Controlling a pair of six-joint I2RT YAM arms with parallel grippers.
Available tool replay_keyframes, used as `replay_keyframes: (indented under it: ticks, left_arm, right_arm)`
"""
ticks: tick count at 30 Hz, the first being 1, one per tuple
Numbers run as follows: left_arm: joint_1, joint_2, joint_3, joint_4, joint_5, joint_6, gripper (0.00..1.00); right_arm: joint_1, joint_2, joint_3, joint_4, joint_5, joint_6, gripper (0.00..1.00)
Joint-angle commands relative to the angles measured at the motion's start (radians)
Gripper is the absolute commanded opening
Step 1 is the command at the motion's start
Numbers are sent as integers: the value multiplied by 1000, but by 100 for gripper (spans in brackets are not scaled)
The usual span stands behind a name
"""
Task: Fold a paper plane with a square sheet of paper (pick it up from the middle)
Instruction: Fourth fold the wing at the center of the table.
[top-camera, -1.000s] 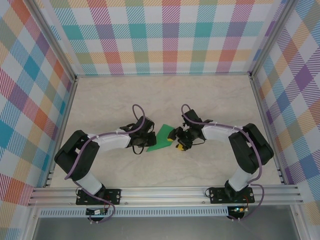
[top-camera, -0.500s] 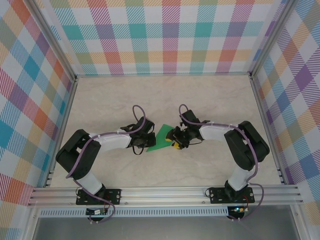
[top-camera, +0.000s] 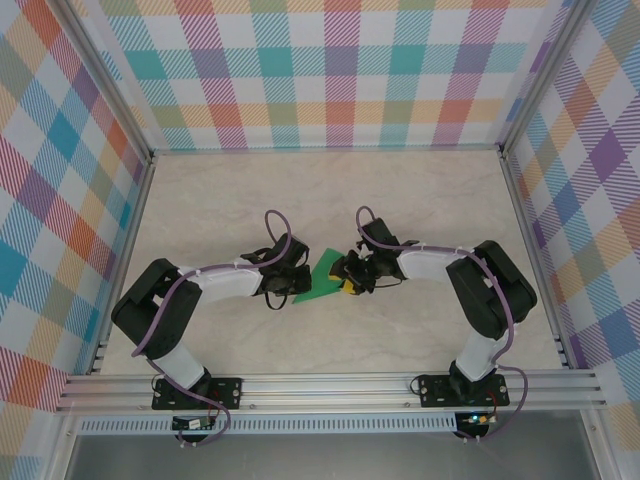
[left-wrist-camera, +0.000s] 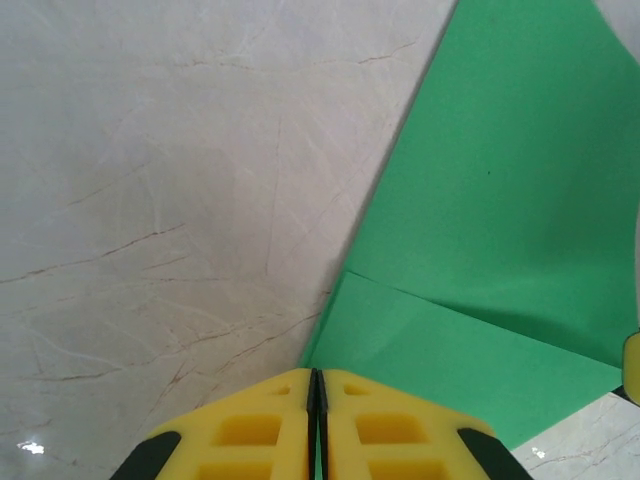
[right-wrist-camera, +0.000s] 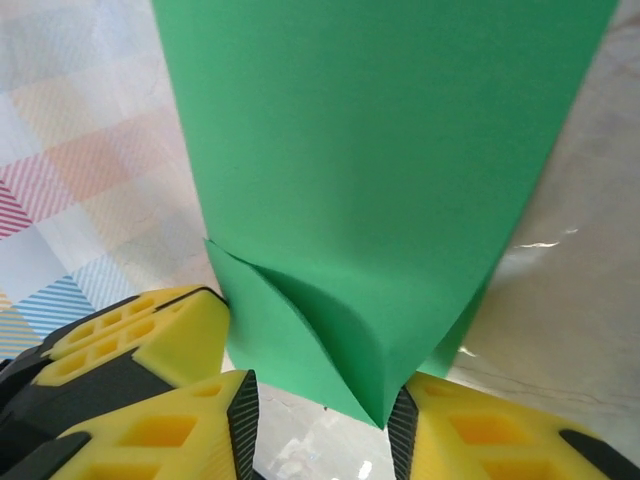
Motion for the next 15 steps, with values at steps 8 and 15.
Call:
replay_keyframes:
  ticks: [8,15]
  left_arm:
    - [-11,-1,-6,-20,-28,-16,11]
    - [-10,-64,-1,-49,-50,-19,16]
  right_arm:
    - [10,12,-51,155,-45,37,37]
    - [17,42,-52,204,-70,67,25]
